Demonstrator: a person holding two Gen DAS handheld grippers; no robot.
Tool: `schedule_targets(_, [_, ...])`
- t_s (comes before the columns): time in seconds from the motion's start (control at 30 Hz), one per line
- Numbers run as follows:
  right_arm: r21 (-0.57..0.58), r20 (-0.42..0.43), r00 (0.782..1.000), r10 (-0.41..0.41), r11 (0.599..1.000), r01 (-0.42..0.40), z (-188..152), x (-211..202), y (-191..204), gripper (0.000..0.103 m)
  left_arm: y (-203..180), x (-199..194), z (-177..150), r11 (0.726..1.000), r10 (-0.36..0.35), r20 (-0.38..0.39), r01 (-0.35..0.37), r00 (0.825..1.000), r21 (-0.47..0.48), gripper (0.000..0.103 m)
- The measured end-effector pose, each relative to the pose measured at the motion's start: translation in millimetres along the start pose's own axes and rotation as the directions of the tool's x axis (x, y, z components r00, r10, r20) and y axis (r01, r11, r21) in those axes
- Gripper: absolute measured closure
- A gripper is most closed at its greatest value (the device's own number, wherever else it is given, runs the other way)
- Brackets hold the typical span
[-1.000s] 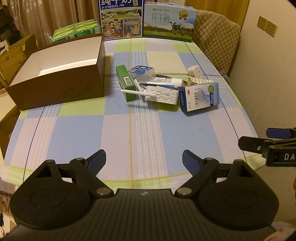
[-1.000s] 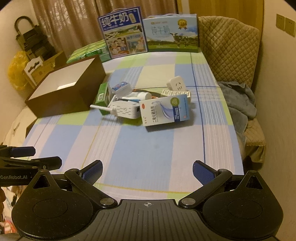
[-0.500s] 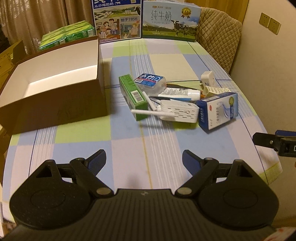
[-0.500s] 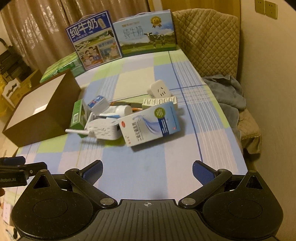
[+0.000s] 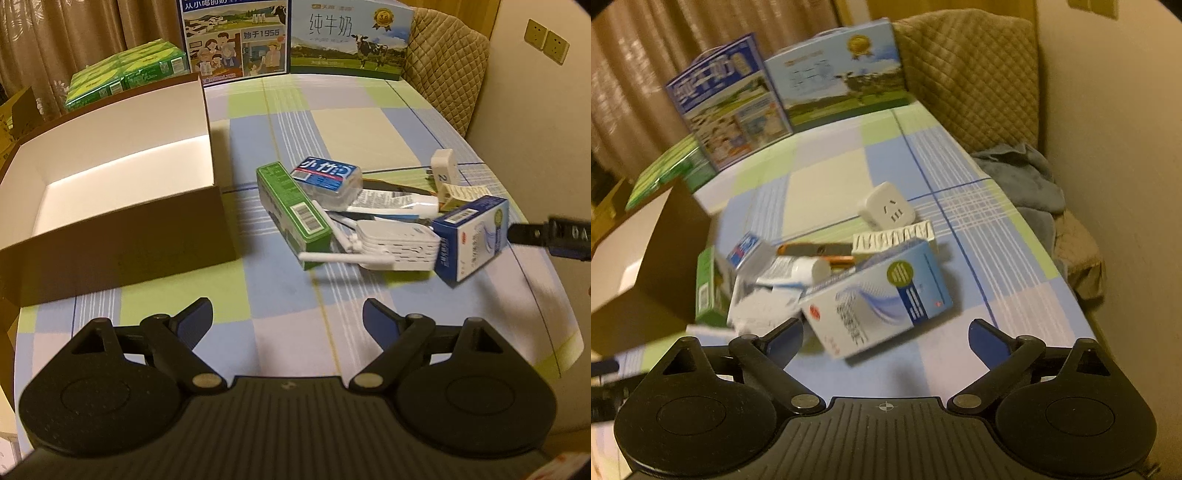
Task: Organize rigid objects
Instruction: 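Reach the right tool to the blue-white medicine box and grasp it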
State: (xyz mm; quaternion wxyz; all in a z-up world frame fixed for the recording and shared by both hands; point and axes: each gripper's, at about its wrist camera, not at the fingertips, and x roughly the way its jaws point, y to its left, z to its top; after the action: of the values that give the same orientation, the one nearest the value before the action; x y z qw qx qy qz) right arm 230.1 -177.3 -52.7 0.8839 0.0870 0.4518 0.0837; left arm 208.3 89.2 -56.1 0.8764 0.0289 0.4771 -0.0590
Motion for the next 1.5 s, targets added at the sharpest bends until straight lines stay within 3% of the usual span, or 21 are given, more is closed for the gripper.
schedule_targets(0.33, [0.075, -0.030, 0.999, -0.020, 0.997, 0.022, 17.9, 37.5, 28.1, 0.009, 15.8, 20.5, 16.4, 1.000, -0.021, -0.013, 0.021, 1.000, 0.007, 0.017])
schedule_targets(0.87, [0.148, -0.080, 0.979, -0.189, 0.969, 0.199, 24.9, 85.9, 28.6, 0.013, 16.9, 49.8, 40.2, 0.993, -0.090, -0.046, 0.093, 0.995, 0.068, 0.017])
schedule_targets(1.1, [0.132, -0.124, 0.982, -0.143, 0.979, 0.159, 12.6, 68.6, 6.9, 0.035, 17.9, 56.8, 40.6, 0.987, -0.128, -0.070, 0.135, 0.989, 0.092, 0.018])
schedule_targets(1.3, [0.095, -0.139, 0.970, -0.199, 0.973, 0.213, -2.8, 45.3, -11.0, 0.037, 13.2, 63.5, 40.2, 0.978, -0.169, -0.086, 0.178, 0.982, 0.110, 0.020])
schedule_targets(1.5, [0.030, -0.091, 0.978, -0.189, 0.981, 0.192, -3.2, 29.2, -1.7, 0.036, 1.4, 66.4, 37.3, 0.970, -0.205, -0.094, 0.215, 0.974, 0.115, 0.022])
